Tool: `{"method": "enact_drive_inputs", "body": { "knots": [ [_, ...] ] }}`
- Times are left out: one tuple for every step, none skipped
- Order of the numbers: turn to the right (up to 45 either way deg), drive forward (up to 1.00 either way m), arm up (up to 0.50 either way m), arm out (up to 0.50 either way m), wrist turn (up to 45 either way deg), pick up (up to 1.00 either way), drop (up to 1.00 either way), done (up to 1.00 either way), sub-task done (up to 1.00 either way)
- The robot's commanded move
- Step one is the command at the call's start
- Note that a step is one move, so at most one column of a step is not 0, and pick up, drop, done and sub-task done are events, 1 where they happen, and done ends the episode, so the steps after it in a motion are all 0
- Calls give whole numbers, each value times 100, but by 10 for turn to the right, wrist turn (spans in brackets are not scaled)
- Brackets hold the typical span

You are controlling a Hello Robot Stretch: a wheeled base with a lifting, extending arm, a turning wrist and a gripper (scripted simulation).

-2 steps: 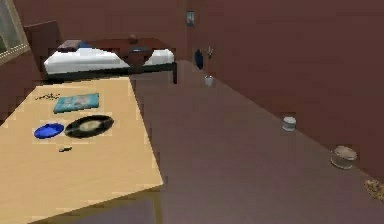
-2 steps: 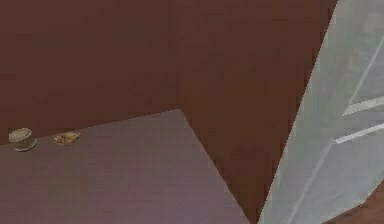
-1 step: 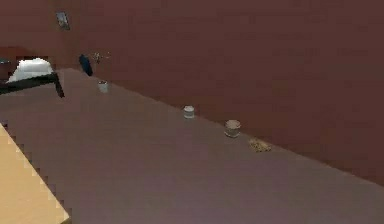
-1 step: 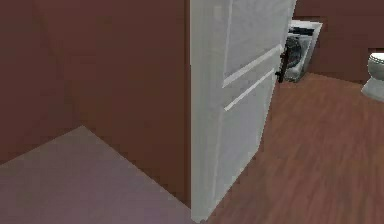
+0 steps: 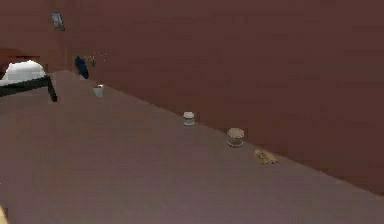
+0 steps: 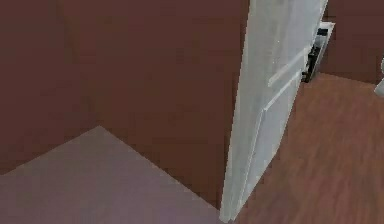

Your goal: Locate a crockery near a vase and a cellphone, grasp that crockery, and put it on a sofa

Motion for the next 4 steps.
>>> {"method": "enact_drive_inputs", "body": {
  "knots": [
    [450,0,0,0,0,0,0,0,0],
    [450,0,0,0,0,0,0,0,0],
    [0,5,0,0,0,0,0,0,0],
    [-450,0,0,0,0,0,0,0,0]
  ]
}}
